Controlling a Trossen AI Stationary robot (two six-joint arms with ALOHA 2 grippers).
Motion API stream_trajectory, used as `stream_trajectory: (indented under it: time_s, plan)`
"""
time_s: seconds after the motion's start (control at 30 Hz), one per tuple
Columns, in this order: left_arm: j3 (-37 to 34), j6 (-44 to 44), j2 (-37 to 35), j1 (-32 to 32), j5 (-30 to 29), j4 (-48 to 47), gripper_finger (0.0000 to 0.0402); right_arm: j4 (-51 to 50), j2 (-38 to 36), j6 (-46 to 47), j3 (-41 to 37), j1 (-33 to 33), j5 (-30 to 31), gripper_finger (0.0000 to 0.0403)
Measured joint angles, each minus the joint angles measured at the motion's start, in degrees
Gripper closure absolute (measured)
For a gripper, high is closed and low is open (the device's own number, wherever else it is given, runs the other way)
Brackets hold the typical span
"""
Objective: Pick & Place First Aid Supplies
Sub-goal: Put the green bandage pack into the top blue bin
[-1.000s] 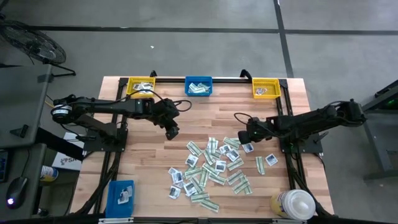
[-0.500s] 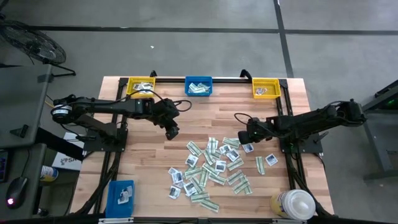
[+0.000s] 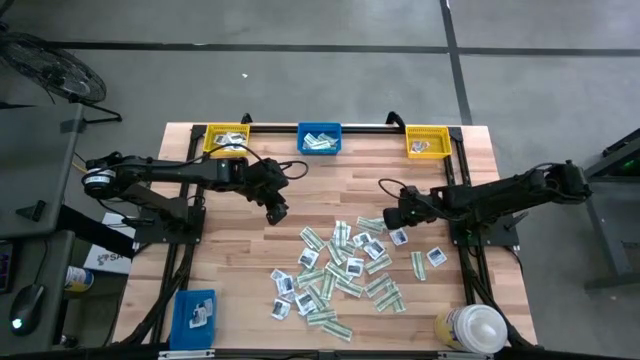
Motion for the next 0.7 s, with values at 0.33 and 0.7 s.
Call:
stream_trajectory:
  time_s: [0.33, 0.7]
  plan:
    - [0.0, 0.0, 0.0, 0.0, 0.3, 0.0, 0.0278, -0.1, -7.1, -4.7, 0.0, -1.0, 5.2, 0.0403]
    - [0.0, -3.7, 0.0, 0.0, 0.2, 0.2, 0.0278, 7.4, -9.7, -21.3, 0.1, -7.1, 5.0, 0.0403]
